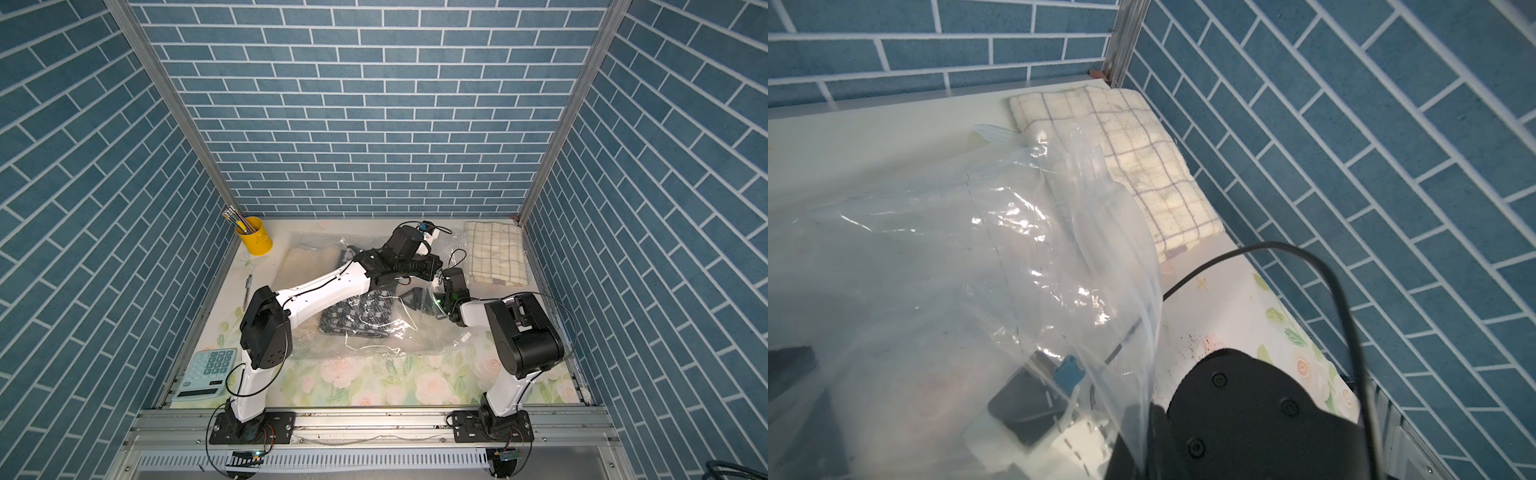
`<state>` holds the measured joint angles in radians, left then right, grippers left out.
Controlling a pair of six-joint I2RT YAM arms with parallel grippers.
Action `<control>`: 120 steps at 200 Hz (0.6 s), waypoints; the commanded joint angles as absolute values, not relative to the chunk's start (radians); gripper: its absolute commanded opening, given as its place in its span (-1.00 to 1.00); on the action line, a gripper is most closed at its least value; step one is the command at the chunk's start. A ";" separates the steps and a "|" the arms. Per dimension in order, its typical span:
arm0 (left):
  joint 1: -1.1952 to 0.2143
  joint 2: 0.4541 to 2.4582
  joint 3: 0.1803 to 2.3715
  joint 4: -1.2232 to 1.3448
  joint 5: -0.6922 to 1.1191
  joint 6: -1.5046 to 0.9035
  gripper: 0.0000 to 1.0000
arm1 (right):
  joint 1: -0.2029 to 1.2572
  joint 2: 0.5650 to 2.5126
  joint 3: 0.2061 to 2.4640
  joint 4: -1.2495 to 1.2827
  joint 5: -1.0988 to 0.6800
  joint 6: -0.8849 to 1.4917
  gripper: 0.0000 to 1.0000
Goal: Take the scarf out of the vacuum bag
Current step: Take out the scarf from the vacuum bag.
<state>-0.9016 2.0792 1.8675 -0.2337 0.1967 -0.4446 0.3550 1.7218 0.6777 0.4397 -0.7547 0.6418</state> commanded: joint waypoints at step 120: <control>-0.928 1.953 1.825 -0.069 0.235 -0.451 -1.00 | 0.498 1.896 0.771 0.485 -0.665 0.680 0.69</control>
